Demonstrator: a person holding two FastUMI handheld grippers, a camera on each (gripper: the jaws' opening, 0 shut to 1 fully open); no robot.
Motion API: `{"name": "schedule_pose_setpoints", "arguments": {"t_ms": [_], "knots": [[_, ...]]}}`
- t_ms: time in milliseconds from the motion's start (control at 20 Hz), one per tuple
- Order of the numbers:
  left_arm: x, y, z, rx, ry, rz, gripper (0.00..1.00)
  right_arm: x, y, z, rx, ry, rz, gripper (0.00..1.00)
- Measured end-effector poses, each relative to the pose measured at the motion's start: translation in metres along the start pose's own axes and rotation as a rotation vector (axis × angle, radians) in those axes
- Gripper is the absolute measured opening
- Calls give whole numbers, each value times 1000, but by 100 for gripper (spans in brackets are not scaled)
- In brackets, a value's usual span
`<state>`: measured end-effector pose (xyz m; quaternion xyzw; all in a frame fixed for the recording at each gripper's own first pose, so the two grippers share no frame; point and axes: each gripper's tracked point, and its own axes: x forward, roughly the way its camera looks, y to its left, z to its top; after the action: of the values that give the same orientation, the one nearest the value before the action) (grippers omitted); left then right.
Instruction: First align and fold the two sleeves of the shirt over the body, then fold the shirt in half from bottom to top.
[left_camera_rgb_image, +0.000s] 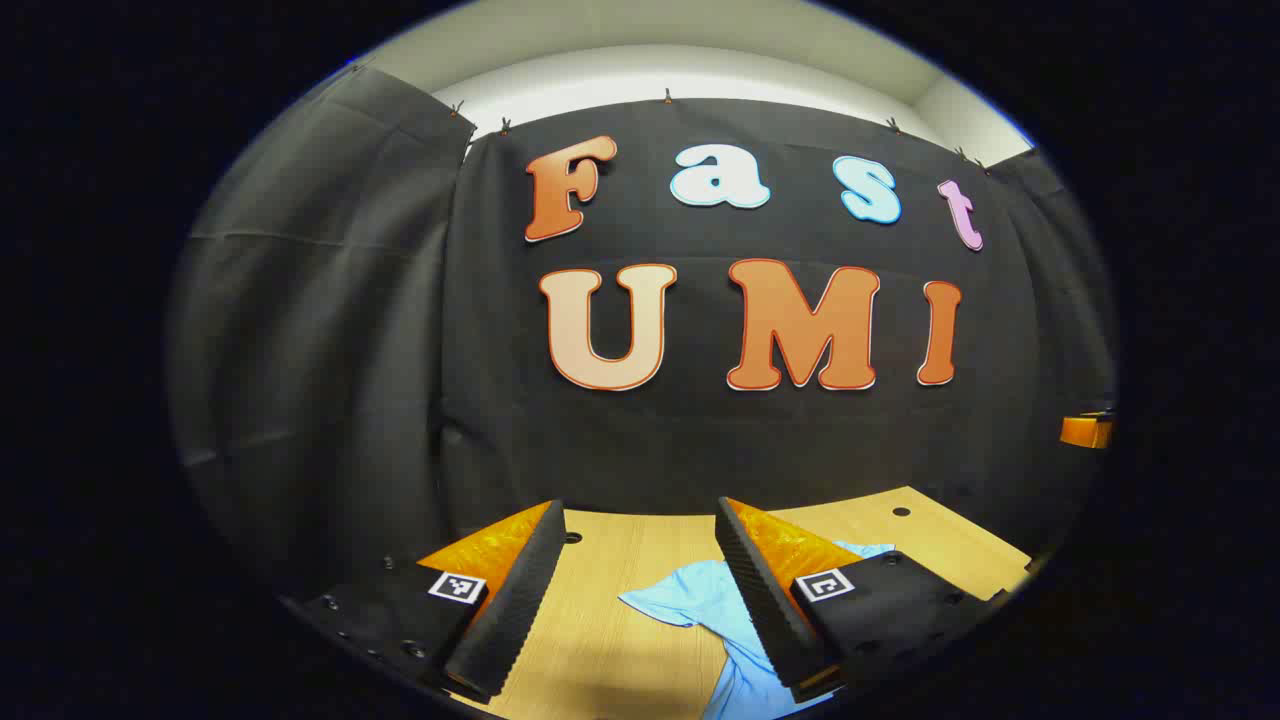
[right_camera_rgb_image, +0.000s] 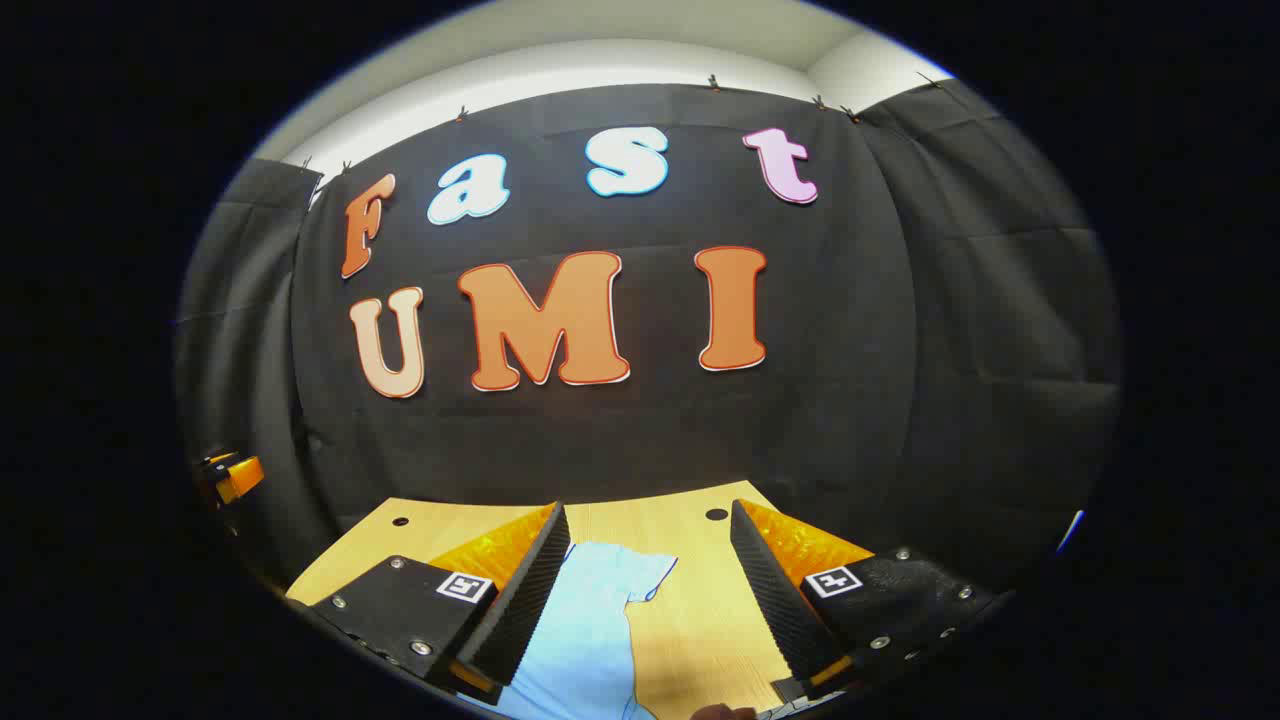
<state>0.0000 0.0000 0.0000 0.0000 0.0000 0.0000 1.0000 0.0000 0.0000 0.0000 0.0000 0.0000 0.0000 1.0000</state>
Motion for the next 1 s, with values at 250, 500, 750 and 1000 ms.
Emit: {"name": "schedule_pose_setpoints", "arguments": {"t_ms": [250, 500, 750, 1000], "knots": [[12, 19, 6, -16, -12, 11, 97, 8, 21, 8, -3, -5, 1, 98], [40, 17, 14, -11, -25, 11, 96, 48, 22, -14, 16, 92, -22, 98], [86, 10, 10, -6, -18, 45, 97, 117, 11, -52, 11, 261, -45, 98], [126, 2, -8, 2, 14, 90, 97, 190, 3, -107, -4, 478, -49, 98]]}}
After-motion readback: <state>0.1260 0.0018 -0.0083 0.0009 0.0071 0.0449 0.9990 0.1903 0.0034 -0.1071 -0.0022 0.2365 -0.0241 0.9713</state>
